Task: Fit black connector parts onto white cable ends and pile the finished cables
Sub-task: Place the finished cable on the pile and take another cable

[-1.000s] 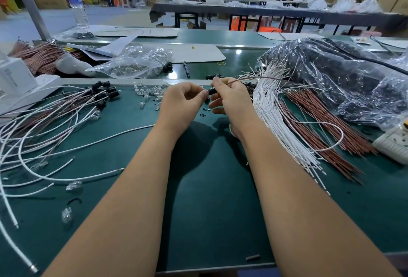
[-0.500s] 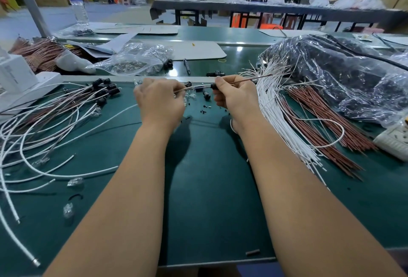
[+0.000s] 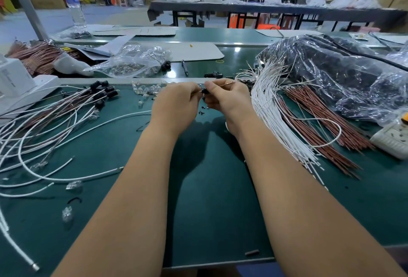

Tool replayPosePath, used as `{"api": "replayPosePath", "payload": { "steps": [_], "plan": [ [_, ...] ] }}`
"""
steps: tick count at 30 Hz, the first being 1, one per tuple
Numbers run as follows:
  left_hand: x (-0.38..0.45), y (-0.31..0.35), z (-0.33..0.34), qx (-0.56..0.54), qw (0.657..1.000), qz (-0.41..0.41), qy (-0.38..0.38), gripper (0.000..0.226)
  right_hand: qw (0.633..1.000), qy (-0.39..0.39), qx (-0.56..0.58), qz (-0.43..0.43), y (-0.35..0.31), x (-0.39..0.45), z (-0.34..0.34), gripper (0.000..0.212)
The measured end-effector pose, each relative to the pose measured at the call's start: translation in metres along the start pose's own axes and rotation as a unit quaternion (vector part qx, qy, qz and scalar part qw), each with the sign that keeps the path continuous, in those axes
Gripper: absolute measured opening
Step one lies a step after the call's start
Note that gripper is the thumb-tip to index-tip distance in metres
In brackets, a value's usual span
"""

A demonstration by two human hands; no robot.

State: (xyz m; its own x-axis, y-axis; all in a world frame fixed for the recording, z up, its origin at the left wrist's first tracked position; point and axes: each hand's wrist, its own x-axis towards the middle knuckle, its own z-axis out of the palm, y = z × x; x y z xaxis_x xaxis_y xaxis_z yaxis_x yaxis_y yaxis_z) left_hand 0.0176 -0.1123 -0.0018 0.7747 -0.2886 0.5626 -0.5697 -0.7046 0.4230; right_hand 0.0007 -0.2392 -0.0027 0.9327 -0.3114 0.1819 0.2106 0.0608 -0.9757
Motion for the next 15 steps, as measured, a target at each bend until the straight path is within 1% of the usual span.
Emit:
{"api": "replayPosePath", "payload": {
  "steps": [4, 10, 12, 15],
  "plan": [
    [-0.0015, -0.0077, -0.0032, 0.009, 0.999, -0.033, 0.007, 0.017, 1.000, 0.012, -0.013, -0.016, 0.0005, -0.0004, 0.0002, 0.015],
    [-0.0031, -0.0028, -0.0039, -0.037, 0.999, -0.003, 0.026, 0.016, 0.999, -0.028, -0.005, -0.016, -0.0007, -0.0028, 0.0011, 0.010],
    [-0.0024, -0.0051, -0.0042, -0.040, 0.998, -0.009, 0.036, 0.015, 1.000, -0.016, 0.011, -0.001, -0.0017, -0.0019, 0.0012, 0.011],
    [-0.0025, -0.0083, -0.0048, -0.039, 0.998, -0.024, 0.051, 0.015, 0.998, 0.020, 0.052, 0.026, -0.0029, 0.0013, -0.0015, 0.020]
  ]
}}
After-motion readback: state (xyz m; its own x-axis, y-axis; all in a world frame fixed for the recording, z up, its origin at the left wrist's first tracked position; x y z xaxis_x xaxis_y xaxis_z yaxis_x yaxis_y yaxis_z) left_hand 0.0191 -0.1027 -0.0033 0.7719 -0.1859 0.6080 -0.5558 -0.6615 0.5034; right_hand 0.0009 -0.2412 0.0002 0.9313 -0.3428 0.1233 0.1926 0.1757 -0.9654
